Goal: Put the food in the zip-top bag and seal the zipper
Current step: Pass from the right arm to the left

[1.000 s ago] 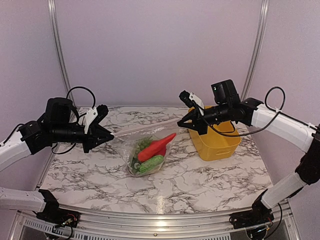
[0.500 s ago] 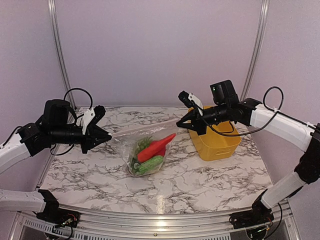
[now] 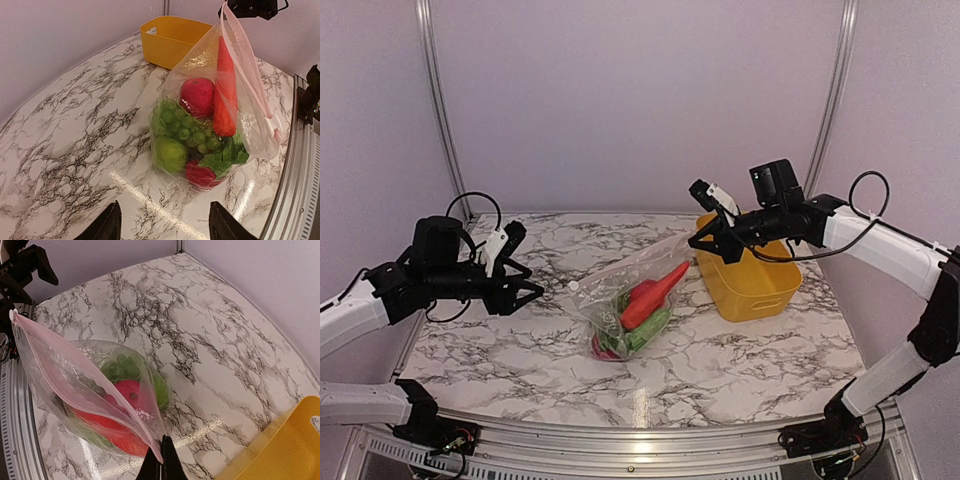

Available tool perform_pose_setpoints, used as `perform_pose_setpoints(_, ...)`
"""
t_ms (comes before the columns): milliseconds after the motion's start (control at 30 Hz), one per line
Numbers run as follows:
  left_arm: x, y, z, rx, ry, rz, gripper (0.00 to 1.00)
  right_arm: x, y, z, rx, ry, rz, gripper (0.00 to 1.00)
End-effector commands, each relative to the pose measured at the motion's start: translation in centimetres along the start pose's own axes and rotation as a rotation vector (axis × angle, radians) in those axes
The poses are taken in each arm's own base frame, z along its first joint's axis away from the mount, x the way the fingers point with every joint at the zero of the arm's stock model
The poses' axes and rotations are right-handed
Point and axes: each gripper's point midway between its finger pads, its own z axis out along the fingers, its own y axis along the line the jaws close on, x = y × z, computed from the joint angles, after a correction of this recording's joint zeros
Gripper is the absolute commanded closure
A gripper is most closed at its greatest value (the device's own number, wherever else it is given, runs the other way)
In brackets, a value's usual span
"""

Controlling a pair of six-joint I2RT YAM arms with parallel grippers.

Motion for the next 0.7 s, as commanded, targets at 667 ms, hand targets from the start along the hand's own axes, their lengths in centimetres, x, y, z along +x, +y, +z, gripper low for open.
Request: perform_pose_setpoints(667,-4.1,-6.7,3.5,0.348,-0.167,-0.122,0.58,-0.3,0.0,0.3,-0.017,0.002,0.042,1.0)
